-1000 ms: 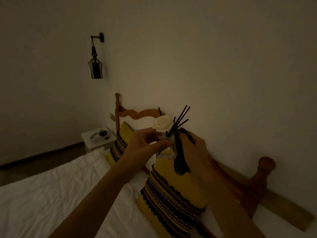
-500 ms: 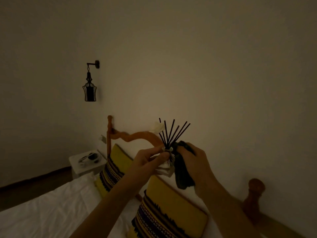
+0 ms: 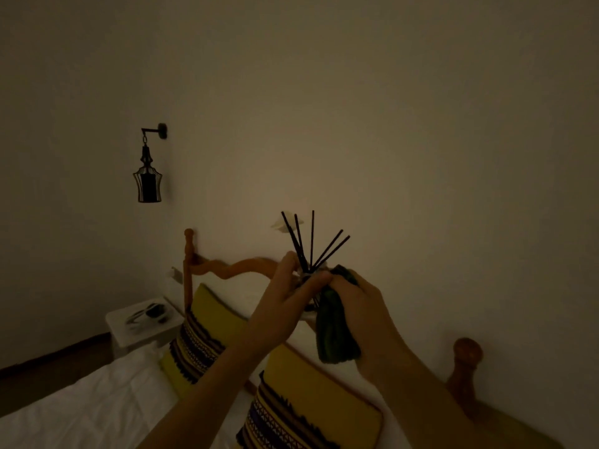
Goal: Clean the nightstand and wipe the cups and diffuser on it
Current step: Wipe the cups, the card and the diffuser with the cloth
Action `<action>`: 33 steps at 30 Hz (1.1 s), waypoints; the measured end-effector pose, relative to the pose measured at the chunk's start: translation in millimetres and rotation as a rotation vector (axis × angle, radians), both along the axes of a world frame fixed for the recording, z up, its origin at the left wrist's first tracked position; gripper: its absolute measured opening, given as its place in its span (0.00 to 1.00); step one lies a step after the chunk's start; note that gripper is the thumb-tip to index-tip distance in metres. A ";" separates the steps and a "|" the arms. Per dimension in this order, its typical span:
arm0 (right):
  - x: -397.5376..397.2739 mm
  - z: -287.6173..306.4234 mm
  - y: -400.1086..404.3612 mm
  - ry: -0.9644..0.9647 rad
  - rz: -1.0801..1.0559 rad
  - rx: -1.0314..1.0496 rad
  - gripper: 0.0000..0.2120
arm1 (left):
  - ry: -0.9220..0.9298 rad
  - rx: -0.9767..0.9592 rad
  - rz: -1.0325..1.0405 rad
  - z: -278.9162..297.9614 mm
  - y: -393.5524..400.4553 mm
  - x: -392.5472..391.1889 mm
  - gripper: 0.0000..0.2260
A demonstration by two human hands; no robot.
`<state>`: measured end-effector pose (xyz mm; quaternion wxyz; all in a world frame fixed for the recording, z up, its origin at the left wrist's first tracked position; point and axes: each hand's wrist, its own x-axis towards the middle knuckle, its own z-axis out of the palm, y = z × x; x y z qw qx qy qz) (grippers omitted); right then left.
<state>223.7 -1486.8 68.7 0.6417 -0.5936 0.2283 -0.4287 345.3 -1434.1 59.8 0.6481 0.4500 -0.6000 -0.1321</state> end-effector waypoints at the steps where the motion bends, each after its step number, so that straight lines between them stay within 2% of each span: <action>1: 0.0 4.7 -3.4 0.016 0.009 0.014 0.09 | -0.012 -0.004 -0.040 1.8 1.8 1.6 0.17; 3: 0.7 13.7 -8.1 0.052 0.036 0.011 0.11 | -0.025 -0.003 -0.068 5.0 2.4 3.4 0.16; 5: 5.3 17.2 -6.0 0.046 0.045 -0.012 0.12 | -0.003 -0.030 0.010 10.3 0.4 4.6 0.18; 9: 17.4 9.4 10.2 0.097 -0.085 -0.211 0.09 | 0.088 -0.081 0.161 17.8 -8.3 5.9 0.21; 11: 18.1 9.8 8.2 0.091 -0.101 -0.229 0.09 | 0.071 -0.077 0.187 17.5 -11.1 6.9 0.21; 13: 17.0 14.9 -1.1 0.059 -0.063 -0.123 0.11 | 0.032 -0.073 0.147 16.9 -11.1 7.6 0.20; 15: 15.8 19.9 -10.3 0.012 -0.004 0.075 0.14 | -0.002 -0.062 0.092 18.3 -10.0 8.1 0.19; 18: 16.6 22.1 -16.4 -0.091 0.073 0.208 0.13 | 0.003 -0.043 0.081 25.8 -11.7 13.0 0.10; 20: 16.8 21.4 -20.3 -0.136 0.048 0.126 0.09 | 0.011 -0.035 0.143 34.8 -15.4 15.5 0.10; 23: 17.9 20.9 -19.1 -0.151 -0.107 -0.012 0.05 | -0.015 -0.009 0.207 44.8 -24.2 13.1 0.14; 30: 22.6 26.4 -10.6 -0.220 -0.379 -0.165 0.07 | 0.085 0.009 0.223 54.7 -41.6 -9.4 0.09; 33: 22.8 32.0 -9.9 -0.261 -0.396 -0.170 0.08 | 0.199 0.025 0.153 55.4 -46.2 -17.5 0.13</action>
